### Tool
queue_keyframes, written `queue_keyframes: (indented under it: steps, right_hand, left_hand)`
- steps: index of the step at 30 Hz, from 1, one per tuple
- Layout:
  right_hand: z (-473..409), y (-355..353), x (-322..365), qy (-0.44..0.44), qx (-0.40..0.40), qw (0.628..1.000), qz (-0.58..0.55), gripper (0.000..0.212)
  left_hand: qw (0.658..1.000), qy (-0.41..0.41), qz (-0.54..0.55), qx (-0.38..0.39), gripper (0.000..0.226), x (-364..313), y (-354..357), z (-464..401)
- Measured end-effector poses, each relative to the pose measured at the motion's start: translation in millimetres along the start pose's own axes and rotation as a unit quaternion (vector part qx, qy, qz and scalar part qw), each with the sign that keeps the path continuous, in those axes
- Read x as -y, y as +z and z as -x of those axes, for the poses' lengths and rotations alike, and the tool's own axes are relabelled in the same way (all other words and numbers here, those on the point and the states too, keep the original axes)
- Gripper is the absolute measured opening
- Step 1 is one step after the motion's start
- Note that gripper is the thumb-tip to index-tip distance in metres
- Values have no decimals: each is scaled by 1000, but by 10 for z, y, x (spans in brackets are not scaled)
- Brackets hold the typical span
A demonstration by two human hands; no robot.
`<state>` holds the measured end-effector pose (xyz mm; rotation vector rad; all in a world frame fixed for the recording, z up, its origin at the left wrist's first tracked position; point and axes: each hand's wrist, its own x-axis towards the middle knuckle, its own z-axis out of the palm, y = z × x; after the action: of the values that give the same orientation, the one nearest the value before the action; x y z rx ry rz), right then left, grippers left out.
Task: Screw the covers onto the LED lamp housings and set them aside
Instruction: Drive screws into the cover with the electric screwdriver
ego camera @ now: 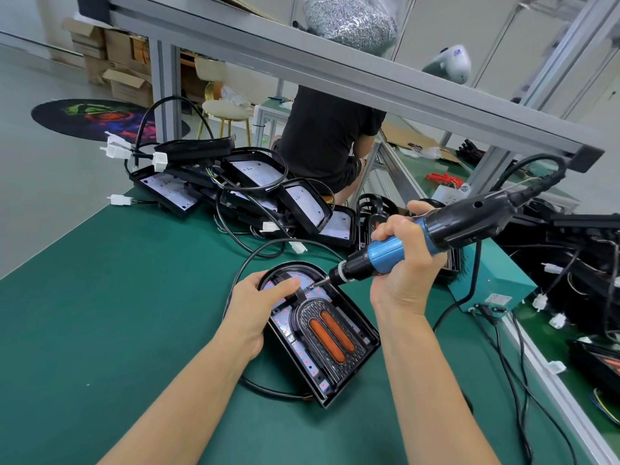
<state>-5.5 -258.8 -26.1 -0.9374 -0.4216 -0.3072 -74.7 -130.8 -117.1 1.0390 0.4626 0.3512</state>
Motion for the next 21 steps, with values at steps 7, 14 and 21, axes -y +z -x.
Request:
queue_keyframes:
  steps: [7, 14, 21]
  right_hand:
    - [15, -5, -21, -2, 20, 1000, 7, 23]
    - [-55, -145, 62, 102, 112, 986, 69, 37]
    - [8, -113, 56, 79, 77, 993, 30, 32]
  left_hand:
    - [1000, 7, 3, -2, 30, 17, -22, -2]
    - [999, 3, 35, -36, 17, 83, -61, -25]
    - [999, 15, 31, -29, 22, 86, -60, -28]
